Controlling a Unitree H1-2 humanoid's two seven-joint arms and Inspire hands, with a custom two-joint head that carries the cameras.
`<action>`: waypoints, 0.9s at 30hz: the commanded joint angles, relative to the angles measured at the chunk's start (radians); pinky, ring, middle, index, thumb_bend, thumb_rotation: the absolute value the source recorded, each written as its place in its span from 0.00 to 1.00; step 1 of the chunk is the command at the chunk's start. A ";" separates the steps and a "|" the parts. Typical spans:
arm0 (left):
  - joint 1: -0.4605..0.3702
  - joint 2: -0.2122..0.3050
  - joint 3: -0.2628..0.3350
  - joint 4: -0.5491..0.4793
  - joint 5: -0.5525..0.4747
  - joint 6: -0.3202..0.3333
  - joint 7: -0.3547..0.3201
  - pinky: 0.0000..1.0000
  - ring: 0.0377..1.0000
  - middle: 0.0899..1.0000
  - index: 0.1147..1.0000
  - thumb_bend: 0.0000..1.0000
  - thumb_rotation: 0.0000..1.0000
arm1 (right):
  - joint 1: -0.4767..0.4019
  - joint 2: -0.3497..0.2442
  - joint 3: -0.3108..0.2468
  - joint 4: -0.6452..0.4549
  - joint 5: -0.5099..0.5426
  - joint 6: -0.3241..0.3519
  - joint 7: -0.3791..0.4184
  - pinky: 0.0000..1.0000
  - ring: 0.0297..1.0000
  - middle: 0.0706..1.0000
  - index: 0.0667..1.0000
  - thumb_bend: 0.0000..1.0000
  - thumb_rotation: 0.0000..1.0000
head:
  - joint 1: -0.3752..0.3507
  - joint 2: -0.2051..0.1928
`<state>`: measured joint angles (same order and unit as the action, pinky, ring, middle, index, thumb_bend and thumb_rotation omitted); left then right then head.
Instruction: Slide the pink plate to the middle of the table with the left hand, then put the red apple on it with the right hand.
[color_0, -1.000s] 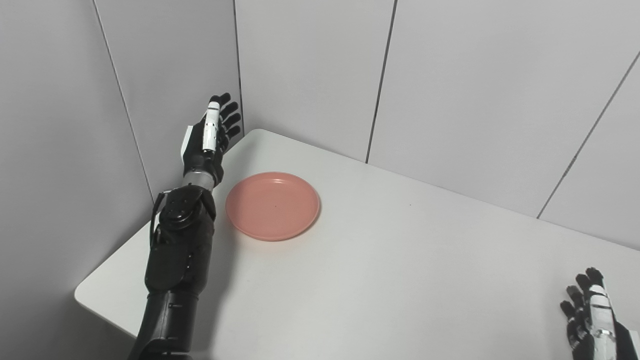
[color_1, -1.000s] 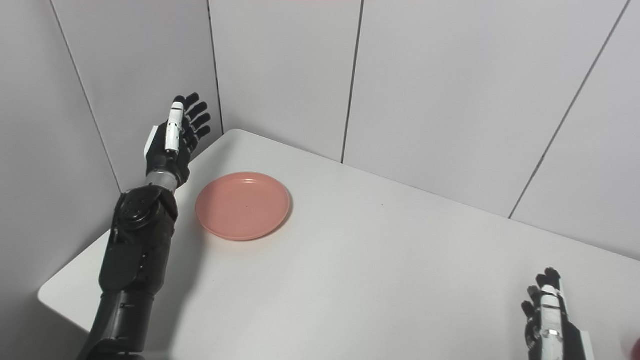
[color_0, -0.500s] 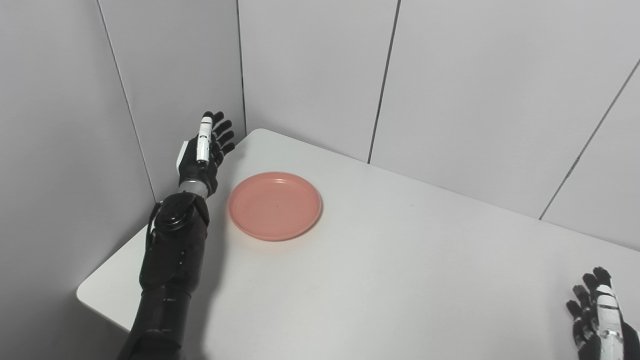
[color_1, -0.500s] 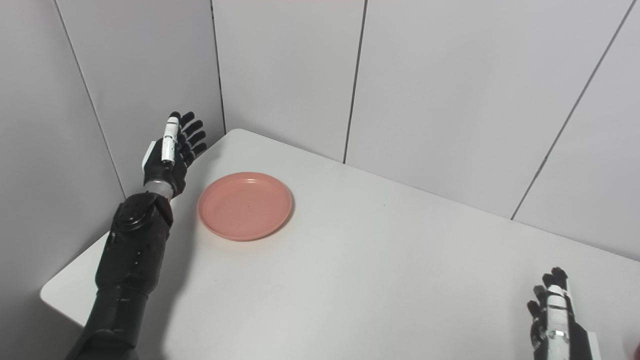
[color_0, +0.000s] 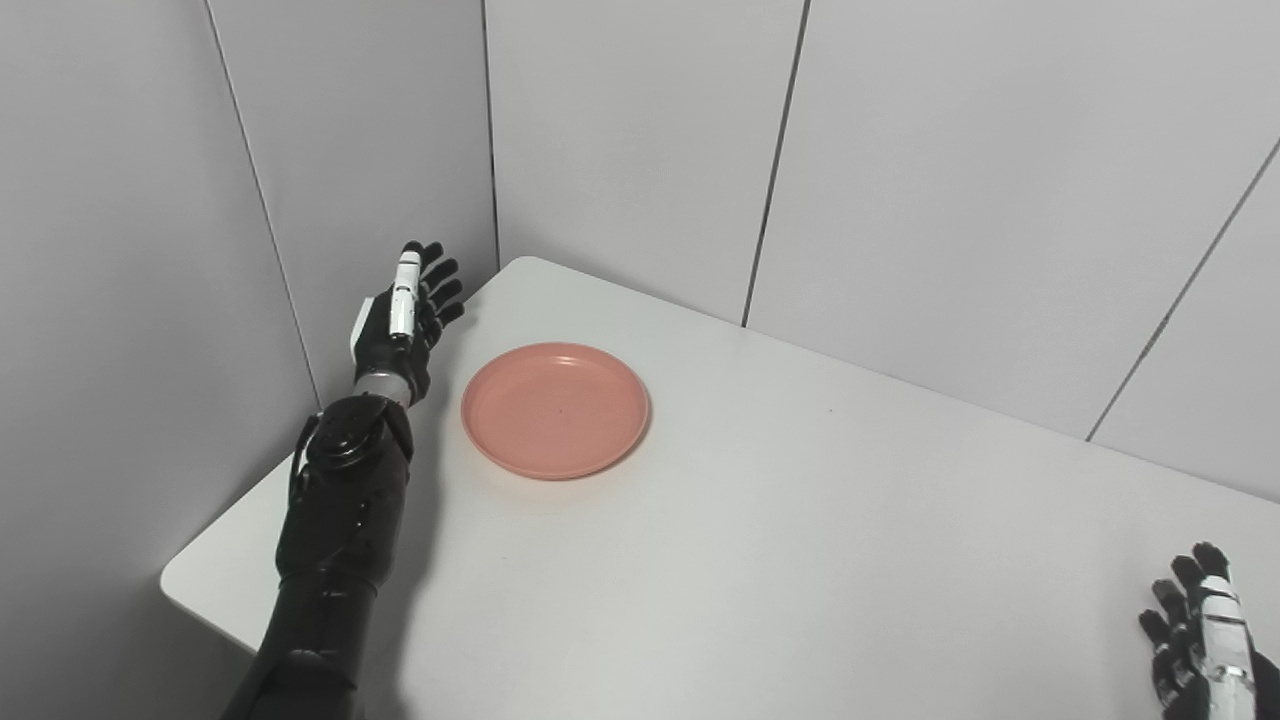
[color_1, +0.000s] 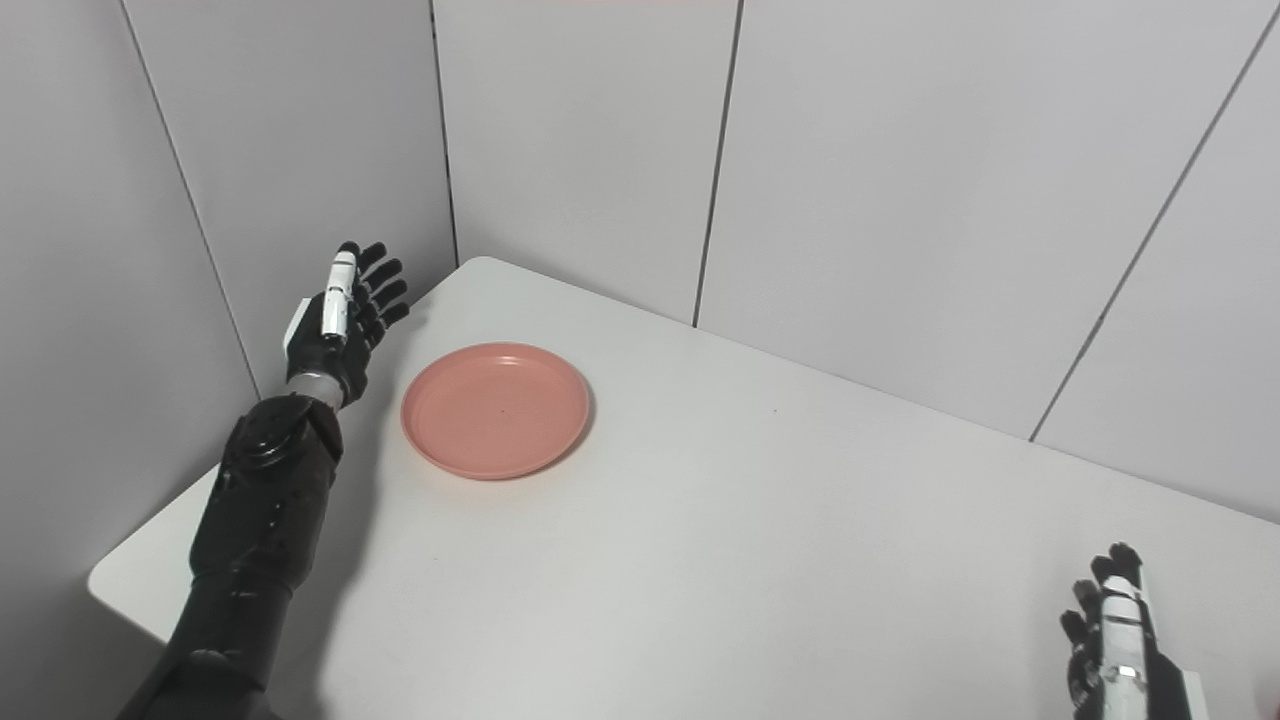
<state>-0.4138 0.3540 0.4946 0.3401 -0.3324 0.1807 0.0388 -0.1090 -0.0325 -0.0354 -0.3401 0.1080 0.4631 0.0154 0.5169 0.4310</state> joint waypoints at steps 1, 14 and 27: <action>-0.033 0.031 -0.002 -0.003 -0.011 -0.043 -0.013 0.89 0.89 0.87 0.84 0.33 1.00 | -0.033 -0.005 -0.004 -0.042 0.014 -0.008 0.008 1.00 1.00 1.00 1.00 0.00 1.00 | 0.000 0.001; -0.014 0.028 -0.019 0.047 -0.020 -0.055 -0.037 0.91 0.90 0.89 0.85 0.35 1.00 | -0.031 -0.011 0.022 -0.053 -0.023 0.006 -0.044 1.00 1.00 1.00 1.00 0.02 1.00 | 0.001 0.006; -0.013 0.026 -0.025 0.112 -0.044 -0.078 -0.063 0.88 0.89 0.88 0.85 0.35 1.00 | -0.029 -0.016 0.029 -0.057 -0.015 0.006 -0.053 1.00 1.00 1.00 1.00 0.03 1.00 | 0.001 0.008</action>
<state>-0.3936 0.3564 0.4689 0.4587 -0.3667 0.1365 -0.0094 -0.1091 -0.0417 -0.0084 -0.3621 0.0928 0.4768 -0.0322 0.5185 0.4387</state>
